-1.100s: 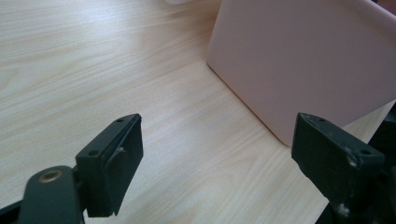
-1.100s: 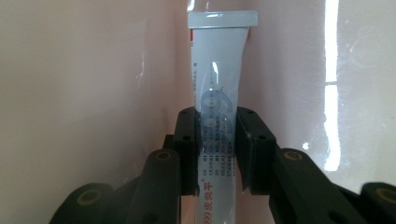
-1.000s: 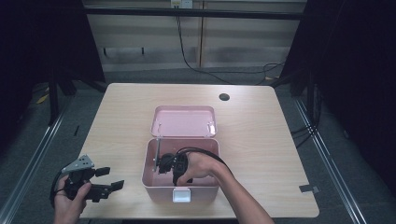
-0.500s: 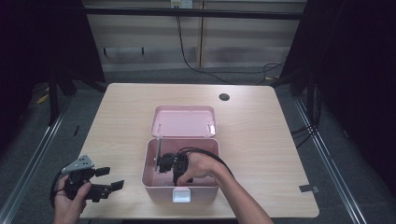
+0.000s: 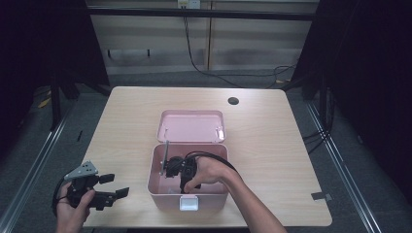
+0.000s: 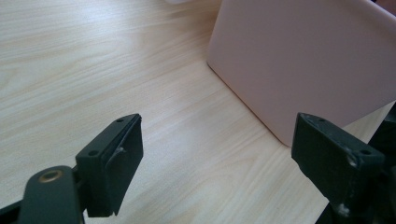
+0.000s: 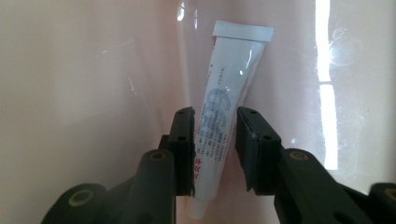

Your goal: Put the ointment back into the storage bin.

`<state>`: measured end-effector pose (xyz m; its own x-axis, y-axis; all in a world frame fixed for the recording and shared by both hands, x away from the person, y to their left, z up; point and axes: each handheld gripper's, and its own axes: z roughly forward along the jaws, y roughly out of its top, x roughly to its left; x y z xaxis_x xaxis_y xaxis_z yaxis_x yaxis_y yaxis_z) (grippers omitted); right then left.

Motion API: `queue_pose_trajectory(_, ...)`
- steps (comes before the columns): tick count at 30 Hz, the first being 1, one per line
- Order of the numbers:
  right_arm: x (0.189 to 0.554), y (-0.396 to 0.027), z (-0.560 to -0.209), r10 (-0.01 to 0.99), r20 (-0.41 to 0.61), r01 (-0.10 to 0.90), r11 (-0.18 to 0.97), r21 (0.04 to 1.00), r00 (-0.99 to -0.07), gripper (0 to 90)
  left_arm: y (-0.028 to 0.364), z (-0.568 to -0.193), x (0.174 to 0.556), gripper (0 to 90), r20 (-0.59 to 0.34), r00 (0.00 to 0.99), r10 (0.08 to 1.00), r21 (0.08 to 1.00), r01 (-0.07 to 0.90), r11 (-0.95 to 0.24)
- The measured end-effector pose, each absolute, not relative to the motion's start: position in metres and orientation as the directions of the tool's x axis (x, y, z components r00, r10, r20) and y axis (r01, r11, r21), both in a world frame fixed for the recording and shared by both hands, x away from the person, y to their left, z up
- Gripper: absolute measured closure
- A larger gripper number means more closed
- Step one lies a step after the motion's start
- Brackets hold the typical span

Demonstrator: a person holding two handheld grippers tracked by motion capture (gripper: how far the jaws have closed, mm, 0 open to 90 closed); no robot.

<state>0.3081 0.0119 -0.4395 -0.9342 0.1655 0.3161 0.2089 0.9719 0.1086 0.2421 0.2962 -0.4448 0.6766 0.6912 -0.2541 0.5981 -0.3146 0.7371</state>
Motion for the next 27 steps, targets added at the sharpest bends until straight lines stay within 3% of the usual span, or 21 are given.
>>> queue_pose_trajectory(27,0.307,-0.007,-0.407,0.204,0.308,0.258,0.955,0.148,-0.929,62.2,0.296,-0.445,0.242,16.7,-0.254,0.677,0.691,0.736,0.599,-0.316)
